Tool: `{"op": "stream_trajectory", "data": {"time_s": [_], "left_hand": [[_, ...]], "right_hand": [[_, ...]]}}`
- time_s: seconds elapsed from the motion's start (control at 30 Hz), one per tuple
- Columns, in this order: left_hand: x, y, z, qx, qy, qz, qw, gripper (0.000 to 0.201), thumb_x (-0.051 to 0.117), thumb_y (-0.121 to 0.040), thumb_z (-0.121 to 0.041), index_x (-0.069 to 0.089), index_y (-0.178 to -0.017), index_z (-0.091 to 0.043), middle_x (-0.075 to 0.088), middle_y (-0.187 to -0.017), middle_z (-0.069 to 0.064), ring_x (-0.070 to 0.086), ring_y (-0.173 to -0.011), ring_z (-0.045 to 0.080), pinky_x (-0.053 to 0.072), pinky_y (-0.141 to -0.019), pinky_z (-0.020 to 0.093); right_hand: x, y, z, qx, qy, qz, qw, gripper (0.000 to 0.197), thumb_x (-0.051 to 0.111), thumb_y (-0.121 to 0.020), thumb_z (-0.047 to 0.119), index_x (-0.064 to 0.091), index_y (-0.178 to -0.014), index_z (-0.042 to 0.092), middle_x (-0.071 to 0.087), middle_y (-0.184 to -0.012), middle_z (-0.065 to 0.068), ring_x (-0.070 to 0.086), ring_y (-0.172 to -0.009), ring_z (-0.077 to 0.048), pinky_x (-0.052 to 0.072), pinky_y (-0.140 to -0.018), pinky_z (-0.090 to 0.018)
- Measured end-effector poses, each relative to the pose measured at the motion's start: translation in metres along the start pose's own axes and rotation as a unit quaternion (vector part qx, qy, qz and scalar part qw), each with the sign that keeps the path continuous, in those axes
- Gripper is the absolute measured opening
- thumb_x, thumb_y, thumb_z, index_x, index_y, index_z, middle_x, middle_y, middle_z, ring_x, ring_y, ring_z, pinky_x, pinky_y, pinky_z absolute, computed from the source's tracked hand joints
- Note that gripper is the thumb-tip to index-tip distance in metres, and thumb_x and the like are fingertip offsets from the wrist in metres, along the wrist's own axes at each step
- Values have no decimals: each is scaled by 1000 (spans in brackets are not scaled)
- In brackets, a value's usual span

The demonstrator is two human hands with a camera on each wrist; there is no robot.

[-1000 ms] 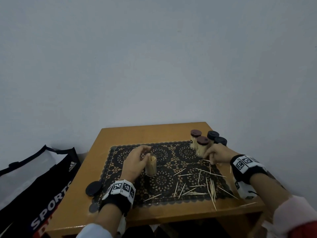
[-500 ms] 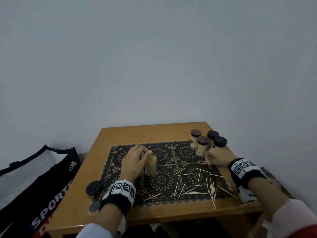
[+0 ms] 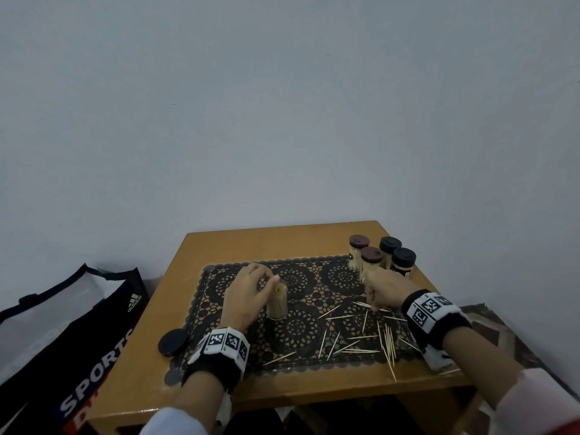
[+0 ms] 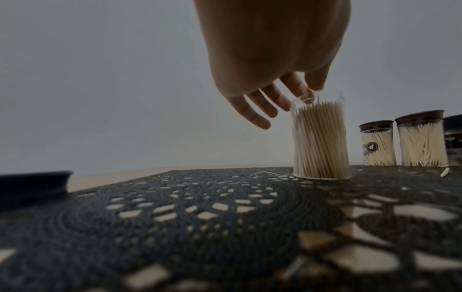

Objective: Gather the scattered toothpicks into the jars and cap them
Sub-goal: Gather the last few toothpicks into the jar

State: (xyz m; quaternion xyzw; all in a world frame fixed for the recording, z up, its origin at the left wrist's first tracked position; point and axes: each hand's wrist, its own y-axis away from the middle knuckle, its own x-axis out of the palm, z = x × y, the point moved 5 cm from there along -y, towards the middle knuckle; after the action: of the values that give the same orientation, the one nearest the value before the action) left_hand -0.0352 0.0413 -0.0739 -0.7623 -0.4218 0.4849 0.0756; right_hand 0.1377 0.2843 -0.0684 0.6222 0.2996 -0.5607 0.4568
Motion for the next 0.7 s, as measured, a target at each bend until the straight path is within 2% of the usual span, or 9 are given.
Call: {"op": "stream_trajectory", "data": {"time_s": [0.07,0.17,0.23,0.3,0.4,0.47,0.57,0.63,0.7], "left_hand": [[0,1,0,-1,-1,1,1000,49,35,-87,-63,64,-92,-25,57,-102,-16,52,-90,3,53,-69,30],[1,1,0,7,-9,10,1000,36,45,-88,-57,64,-88,-27,57,-104,-17,51,-87,4,51,-66,27],[1,1,1,3,-6,7,1000,17,57,-90,-44,63,-89,-28,56,-104,-18,50,-83,4,48,-64,25],[0,0,1,-3,5,-3,1000,6,63,-89,-35,61,-91,-30,55,-102,-18,49,-80,5,43,-62,22],[1,-1,1,-2,14,-3,1000,5,64,-88,-32,60,-91,-30,55,-101,-18,48,-79,3,42,-62,22],[1,-1,1,-1,8,1,1000,5,62,-90,-34,60,-90,-30,55,-102,-18,49,-80,3,43,-62,22],[0,0,0,-3,-2,-8,1000,8,57,-94,-35,60,-92,-28,55,-101,-16,51,-84,4,45,-64,24],[-2,1,-1,-5,-6,-18,1000,9,56,-95,-35,60,-93,-27,56,-100,-15,52,-85,4,46,-65,25],[-3,1,-1,-6,-10,-19,1000,9,56,-96,-35,60,-93,-27,56,-100,-15,52,-82,4,47,-64,25]], "right_hand": [[-2,1,1,0,0,-2,1000,7,74,-75,6,75,-74,13,73,-86,1,66,-82,-14,48,-61,-25],[2,-1,0,4,-4,26,1000,13,69,-77,5,67,-69,16,71,-85,-2,65,-80,-17,54,-67,-31],[7,-2,0,1,-8,57,998,20,66,-79,7,55,-67,18,62,-79,-4,59,-74,-19,47,-61,-32],[10,-1,1,-7,-4,79,997,25,63,-82,9,47,-66,20,54,-77,-3,53,-72,-18,39,-58,-27],[8,0,3,-22,0,59,998,25,63,-80,6,49,-65,21,57,-75,-2,53,-70,-15,38,-56,-23],[5,1,4,-34,10,24,999,22,67,-77,4,59,-65,20,61,-71,5,57,-69,-11,42,-56,-21],[1,4,8,-48,51,1,998,8,68,-79,6,70,-73,12,67,-77,5,63,-77,-12,50,-64,-26],[-2,6,12,-43,59,-4,997,14,62,-81,5,63,-70,13,71,-87,-4,65,-83,-20,55,-70,-34],[-2,7,16,-36,66,5,997,14,60,-81,6,56,-71,15,69,-90,-8,65,-87,-25,54,-70,-37]]}}
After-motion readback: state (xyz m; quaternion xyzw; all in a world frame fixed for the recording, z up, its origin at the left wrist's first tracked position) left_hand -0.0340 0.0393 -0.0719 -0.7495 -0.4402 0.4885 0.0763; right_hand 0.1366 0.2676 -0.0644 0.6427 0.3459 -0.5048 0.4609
